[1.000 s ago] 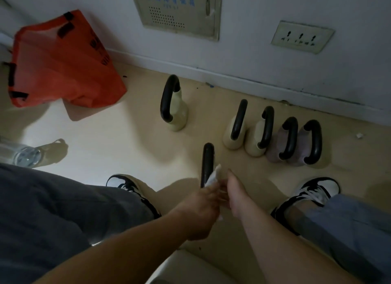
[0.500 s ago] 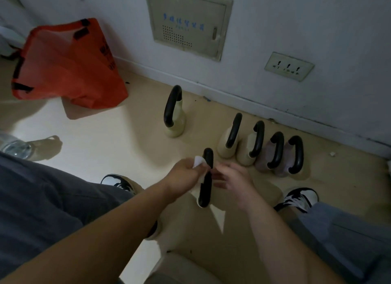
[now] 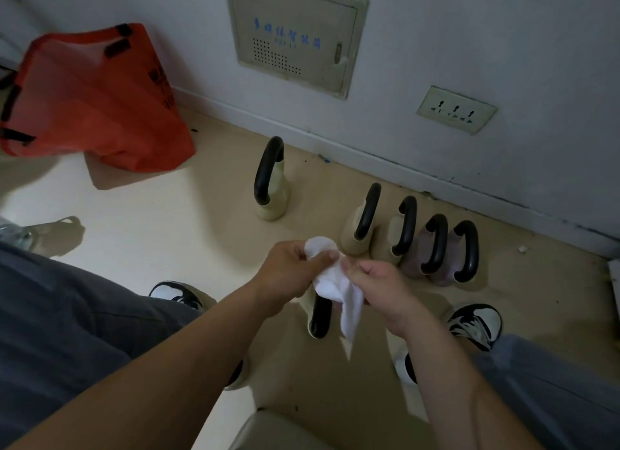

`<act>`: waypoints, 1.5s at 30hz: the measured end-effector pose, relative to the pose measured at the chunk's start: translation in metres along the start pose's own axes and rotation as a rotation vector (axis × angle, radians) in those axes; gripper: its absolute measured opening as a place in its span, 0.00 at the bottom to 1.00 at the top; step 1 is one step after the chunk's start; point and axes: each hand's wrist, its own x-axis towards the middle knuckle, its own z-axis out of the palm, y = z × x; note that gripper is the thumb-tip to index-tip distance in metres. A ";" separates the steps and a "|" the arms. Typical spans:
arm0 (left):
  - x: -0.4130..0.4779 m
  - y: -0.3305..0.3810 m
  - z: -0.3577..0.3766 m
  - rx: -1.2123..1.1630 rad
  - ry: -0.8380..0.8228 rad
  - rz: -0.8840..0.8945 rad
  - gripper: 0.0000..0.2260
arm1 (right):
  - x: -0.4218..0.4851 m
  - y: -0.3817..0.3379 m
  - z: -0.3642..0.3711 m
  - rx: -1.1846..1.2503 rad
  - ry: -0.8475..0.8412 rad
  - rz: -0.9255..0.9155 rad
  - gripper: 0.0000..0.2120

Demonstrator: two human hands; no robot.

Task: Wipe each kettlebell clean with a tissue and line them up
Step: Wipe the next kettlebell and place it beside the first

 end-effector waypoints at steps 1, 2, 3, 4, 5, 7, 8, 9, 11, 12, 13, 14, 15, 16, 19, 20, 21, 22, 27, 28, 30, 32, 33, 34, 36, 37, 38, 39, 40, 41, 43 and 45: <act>0.001 -0.001 -0.002 0.014 -0.041 -0.024 0.16 | 0.002 0.000 0.001 0.030 0.019 0.025 0.20; 0.002 -0.003 -0.003 0.031 -0.088 -0.051 0.17 | 0.004 -0.001 0.002 0.084 0.045 0.064 0.17; 0.003 -0.005 -0.005 0.041 -0.130 -0.083 0.18 | 0.009 0.000 0.002 0.165 0.077 0.109 0.14; 0.004 -0.007 -0.006 0.044 -0.160 -0.111 0.15 | 0.012 0.001 0.001 0.240 0.115 0.147 0.12; 0.005 -0.008 -0.007 0.035 -0.179 -0.134 0.11 | 0.015 0.002 0.000 0.294 0.154 0.168 0.11; 0.007 -0.013 -0.008 0.006 -0.187 -0.174 0.09 | 0.018 0.000 -0.003 0.350 0.224 0.187 0.12; 0.009 -0.014 -0.009 -0.017 -0.171 -0.192 0.08 | 0.019 -0.002 -0.004 0.379 0.259 0.188 0.13; 0.011 -0.015 -0.010 -0.069 -0.148 -0.207 0.07 | 0.019 -0.004 -0.005 0.411 0.281 0.185 0.12; 0.015 -0.017 -0.012 -0.262 -0.121 -0.239 0.04 | 0.017 -0.006 -0.006 0.446 0.286 0.187 0.12; 0.018 -0.017 -0.013 -0.356 -0.109 -0.256 0.04 | 0.015 -0.007 -0.006 0.478 0.264 0.189 0.13; 0.019 -0.016 -0.013 -0.428 -0.094 -0.273 0.04 | 0.013 -0.006 -0.008 0.503 0.222 0.201 0.15; 0.019 -0.016 -0.013 -0.458 -0.072 -0.285 0.05 | 0.010 -0.007 -0.008 0.509 0.160 0.226 0.17; 0.020 -0.017 -0.012 -0.444 -0.037 -0.290 0.06 | 0.007 -0.004 -0.010 0.487 0.079 0.256 0.18; 0.021 -0.017 -0.011 -0.396 0.016 -0.281 0.06 | 0.004 -0.002 -0.011 0.445 0.026 0.289 0.18; 0.029 -0.034 -0.009 -0.128 0.267 -0.242 0.05 | 0.011 0.015 -0.018 0.314 0.256 0.311 0.14; 0.033 -0.043 -0.008 0.034 0.308 -0.213 0.07 | 0.015 0.019 -0.020 0.218 0.414 0.285 0.08; 0.036 -0.050 -0.007 0.221 0.291 -0.181 0.09 | 0.017 0.019 -0.020 0.123 0.542 0.247 0.05; 0.037 -0.056 -0.005 0.388 0.232 -0.162 0.11 | 0.019 0.019 -0.018 0.053 0.597 0.222 0.09; 0.038 -0.077 0.009 0.745 -0.217 -0.166 0.21 | 0.029 0.017 0.020 0.034 0.515 0.196 0.17; 0.037 -0.080 0.011 0.793 -0.291 -0.189 0.21 | 0.030 0.016 0.032 0.053 0.511 0.187 0.18; 0.034 -0.086 0.012 0.866 -0.376 -0.216 0.23 | 0.029 0.014 0.061 0.009 0.521 0.127 0.20; 0.032 -0.090 0.010 0.858 -0.399 -0.223 0.23 | 0.030 0.016 0.090 -0.068 0.486 0.048 0.22; 0.031 -0.090 0.008 0.824 -0.408 -0.231 0.22 | 0.031 0.019 0.102 -0.128 0.466 0.028 0.24; 0.031 -0.089 0.006 0.786 -0.412 -0.243 0.21 | 0.034 0.021 0.111 -0.225 0.459 0.015 0.26; 0.032 -0.092 0.000 0.718 -0.405 -0.281 0.19 | 0.040 0.027 0.121 -0.467 0.472 0.001 0.29; 0.032 -0.092 -0.001 0.693 -0.399 -0.290 0.18 | 0.045 0.029 0.119 -0.572 0.486 -0.031 0.28; 0.033 -0.094 -0.001 0.686 -0.389 -0.297 0.17 | 0.051 0.029 0.116 -0.635 0.494 -0.070 0.26; 0.034 -0.098 -0.001 0.695 -0.382 -0.294 0.17 | 0.061 0.029 0.110 -0.655 0.478 -0.103 0.22; 0.035 -0.101 -0.001 0.715 -0.379 -0.283 0.19 | 0.074 0.028 0.102 -0.629 0.447 -0.107 0.18; 0.036 -0.102 -0.002 0.718 -0.378 -0.272 0.22 | 0.089 0.024 0.091 -0.576 0.394 -0.069 0.16; 0.038 -0.101 -0.003 0.692 -0.379 -0.253 0.29 | 0.113 0.012 0.070 -0.428 0.241 0.071 0.18; 0.040 -0.100 -0.006 0.673 -0.322 -0.231 0.29 | 0.116 0.003 0.062 -0.313 0.174 0.123 0.21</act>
